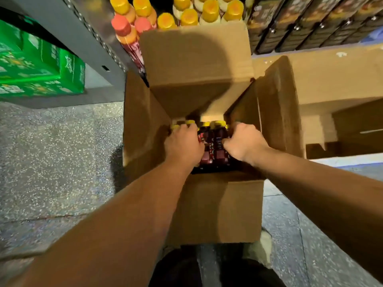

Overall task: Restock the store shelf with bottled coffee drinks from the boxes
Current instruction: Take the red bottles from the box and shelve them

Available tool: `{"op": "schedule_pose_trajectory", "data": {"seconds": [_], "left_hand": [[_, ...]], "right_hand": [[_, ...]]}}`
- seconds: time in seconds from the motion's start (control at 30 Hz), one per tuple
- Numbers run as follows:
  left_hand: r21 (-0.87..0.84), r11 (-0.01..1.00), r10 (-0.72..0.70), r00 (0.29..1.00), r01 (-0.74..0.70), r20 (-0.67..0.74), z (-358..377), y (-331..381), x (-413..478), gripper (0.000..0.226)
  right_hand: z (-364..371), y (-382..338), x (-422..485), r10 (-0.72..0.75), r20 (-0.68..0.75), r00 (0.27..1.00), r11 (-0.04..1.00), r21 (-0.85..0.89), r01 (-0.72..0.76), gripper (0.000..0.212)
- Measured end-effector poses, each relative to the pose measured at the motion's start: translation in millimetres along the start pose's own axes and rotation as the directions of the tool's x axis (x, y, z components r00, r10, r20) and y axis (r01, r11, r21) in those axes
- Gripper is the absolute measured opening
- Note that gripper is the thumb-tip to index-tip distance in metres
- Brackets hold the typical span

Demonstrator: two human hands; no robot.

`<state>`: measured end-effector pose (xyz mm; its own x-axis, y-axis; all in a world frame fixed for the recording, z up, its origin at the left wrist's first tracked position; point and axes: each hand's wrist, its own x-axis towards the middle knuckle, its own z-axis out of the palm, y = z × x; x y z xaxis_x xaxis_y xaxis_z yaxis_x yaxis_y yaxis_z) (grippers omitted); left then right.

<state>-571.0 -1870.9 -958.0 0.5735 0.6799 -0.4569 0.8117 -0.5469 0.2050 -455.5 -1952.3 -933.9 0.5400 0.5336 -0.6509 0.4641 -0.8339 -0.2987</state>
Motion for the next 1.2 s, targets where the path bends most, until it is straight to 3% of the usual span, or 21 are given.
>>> {"op": "schedule_pose_trajectory", "data": {"seconds": [0.3, 0.5, 0.7, 0.8, 1.0, 1.2], "left_hand": [[-0.161, 0.974, -0.125, 0.970, 0.160, 0.209, 92, -5, 41, 0.053], [-0.292, 0.919, -0.168, 0.934, 0.263, 0.315, 129, 4, 63, 0.055], [-0.332, 0.892, -0.215, 0.935, 0.306, 0.283, 150, 11, 76, 0.031], [-0.290, 0.898, -0.262, 0.932, 0.330, 0.251, 155, 12, 78, 0.038], [-0.331, 0.878, -0.283, 0.932, 0.346, 0.224, 161, 11, 78, 0.061], [-0.244, 0.900, -0.324, 0.929, 0.361, 0.179, 170, 22, 80, 0.056]], "right_hand": [[90, 32, 69, 0.186, 0.123, 0.975, 0.982, -0.012, -0.186, 0.061], [118, 56, 102, 0.268, 0.187, 0.945, 0.949, 0.117, -0.292, 0.068], [136, 66, 128, 0.262, 0.243, 0.934, 0.938, 0.162, -0.305, 0.059], [144, 68, 131, 0.252, 0.263, 0.931, 0.926, 0.216, -0.311, 0.048], [151, 72, 135, 0.334, 0.250, 0.909, 0.850, 0.337, -0.405, 0.054], [155, 72, 139, 0.347, 0.263, 0.900, 0.824, 0.373, -0.426, 0.054]]}}
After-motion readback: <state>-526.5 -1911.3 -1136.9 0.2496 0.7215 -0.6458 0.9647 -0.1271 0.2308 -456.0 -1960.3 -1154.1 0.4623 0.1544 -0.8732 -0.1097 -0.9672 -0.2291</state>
